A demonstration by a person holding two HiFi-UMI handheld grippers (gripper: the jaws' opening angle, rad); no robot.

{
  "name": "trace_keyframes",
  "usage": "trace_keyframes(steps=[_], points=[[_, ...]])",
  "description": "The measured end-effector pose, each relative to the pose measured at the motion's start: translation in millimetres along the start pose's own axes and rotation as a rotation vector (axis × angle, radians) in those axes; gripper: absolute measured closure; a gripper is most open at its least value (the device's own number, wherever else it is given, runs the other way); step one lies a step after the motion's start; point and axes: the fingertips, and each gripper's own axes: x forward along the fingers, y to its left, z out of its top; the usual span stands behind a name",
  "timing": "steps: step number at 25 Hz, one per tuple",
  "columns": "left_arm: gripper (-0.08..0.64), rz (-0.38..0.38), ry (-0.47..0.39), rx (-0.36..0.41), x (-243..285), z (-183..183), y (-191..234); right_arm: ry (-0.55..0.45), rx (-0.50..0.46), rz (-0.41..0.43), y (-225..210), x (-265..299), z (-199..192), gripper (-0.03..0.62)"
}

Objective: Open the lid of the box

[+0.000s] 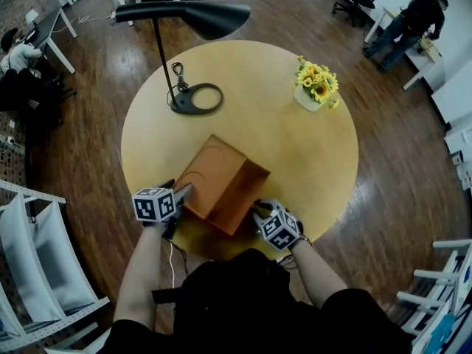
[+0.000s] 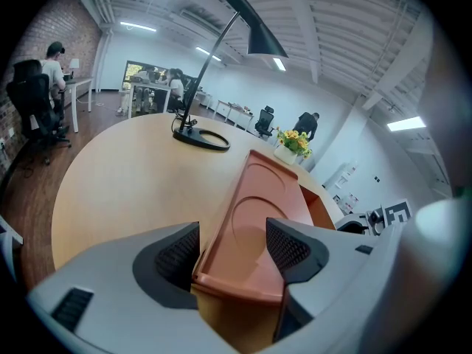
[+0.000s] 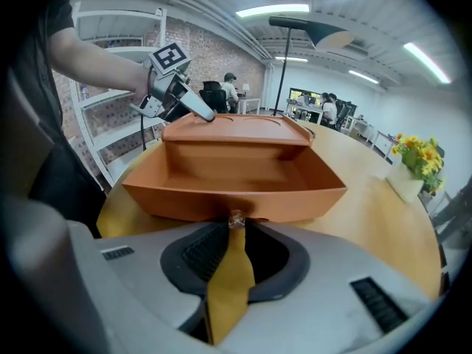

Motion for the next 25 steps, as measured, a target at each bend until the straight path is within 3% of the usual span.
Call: trace_keyframes(steps=[6, 11, 14, 25], points=[[0.287, 0.009, 0.001, -0.014, 1.1, -1.0, 1.2, 0.018, 0.052, -0.012, -1.1, -6.4, -30.7, 0.517], [0.287, 0.015, -0.003, -0.025, 2.1, -0.8, 0.5, 0.004, 0.045, -0.021, -3.0, -7.1, -28.2, 0.512], [0.284, 0.027, -0.004, -0.027, 1.5, -0.6, 2.2, -0.002, 0.068, -0.016, -3.1, -7.2, -29.7, 0.476], [0.281, 0.048, -0.051, -0.009, -0.6, 0.9, 2.0, -0.059, 0.165, -0.033, -16.6, -35.2, -33.6, 0.476]])
